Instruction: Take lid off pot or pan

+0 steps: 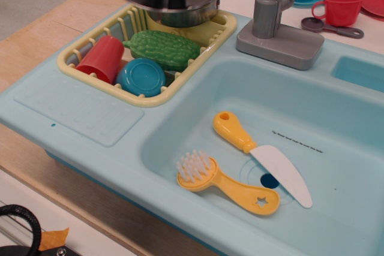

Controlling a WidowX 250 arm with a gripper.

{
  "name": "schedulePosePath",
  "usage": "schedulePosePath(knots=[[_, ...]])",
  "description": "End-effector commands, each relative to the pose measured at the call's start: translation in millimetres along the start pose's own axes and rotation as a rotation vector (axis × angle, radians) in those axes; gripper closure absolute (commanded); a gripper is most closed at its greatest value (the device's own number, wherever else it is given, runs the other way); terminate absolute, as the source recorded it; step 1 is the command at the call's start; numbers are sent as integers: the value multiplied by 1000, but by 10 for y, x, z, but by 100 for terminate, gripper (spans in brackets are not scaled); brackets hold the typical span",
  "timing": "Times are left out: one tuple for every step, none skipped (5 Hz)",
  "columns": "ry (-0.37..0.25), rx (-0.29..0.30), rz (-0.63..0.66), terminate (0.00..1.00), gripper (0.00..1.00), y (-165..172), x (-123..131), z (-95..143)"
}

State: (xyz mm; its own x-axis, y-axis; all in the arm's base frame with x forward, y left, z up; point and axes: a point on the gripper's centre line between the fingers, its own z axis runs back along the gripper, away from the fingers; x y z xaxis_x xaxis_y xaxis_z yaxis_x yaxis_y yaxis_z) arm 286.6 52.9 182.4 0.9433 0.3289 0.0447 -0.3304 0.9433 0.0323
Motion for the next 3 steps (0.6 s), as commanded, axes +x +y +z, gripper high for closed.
schedulePosePath(knots=[[-68, -25, 92, 0, 100, 155, -186, 61], [-59, -30, 137, 0, 100, 222, -308, -19], [-23, -28, 178, 100, 100, 287, -379, -105]])
